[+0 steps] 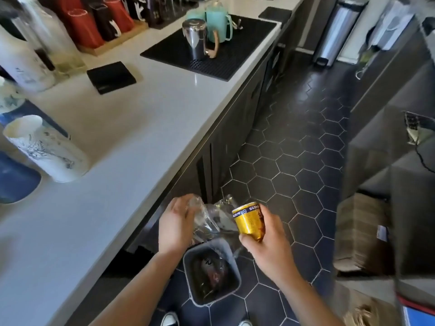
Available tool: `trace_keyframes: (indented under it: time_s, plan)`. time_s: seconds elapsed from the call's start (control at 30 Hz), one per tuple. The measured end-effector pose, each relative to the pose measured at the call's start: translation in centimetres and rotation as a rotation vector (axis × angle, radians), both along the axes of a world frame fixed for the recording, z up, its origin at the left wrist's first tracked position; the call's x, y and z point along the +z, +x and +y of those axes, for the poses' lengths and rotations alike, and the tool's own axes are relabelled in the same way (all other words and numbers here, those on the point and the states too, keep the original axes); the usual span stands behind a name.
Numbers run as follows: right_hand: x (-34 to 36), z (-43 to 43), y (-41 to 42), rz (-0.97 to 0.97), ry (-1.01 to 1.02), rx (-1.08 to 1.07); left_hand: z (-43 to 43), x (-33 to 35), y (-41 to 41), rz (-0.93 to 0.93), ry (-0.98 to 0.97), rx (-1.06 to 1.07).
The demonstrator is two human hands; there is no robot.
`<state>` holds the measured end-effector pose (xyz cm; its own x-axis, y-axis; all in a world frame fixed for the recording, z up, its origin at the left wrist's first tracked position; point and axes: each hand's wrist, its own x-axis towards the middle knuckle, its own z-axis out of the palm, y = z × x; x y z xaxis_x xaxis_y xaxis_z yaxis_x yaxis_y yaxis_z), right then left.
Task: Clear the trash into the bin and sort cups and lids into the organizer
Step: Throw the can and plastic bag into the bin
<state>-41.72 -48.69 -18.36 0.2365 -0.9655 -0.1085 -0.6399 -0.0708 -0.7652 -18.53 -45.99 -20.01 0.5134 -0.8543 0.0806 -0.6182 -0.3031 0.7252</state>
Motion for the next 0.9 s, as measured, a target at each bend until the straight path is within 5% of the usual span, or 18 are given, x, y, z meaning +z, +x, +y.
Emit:
trace_keyframes:
  time_s: [0.4, 0.9]
  plan:
    - [-19.4, -0.4, 2.9, 0.128, 0.304, 0.026, 2.8, -18.7, -1.6, 0.099, 0.213, 0.027]
    - [-41.8, 2.7, 2.8, 0.169, 0.399, 0.083, 4.4, -43.2, -3.9, 0.026, 0.544, -0.082]
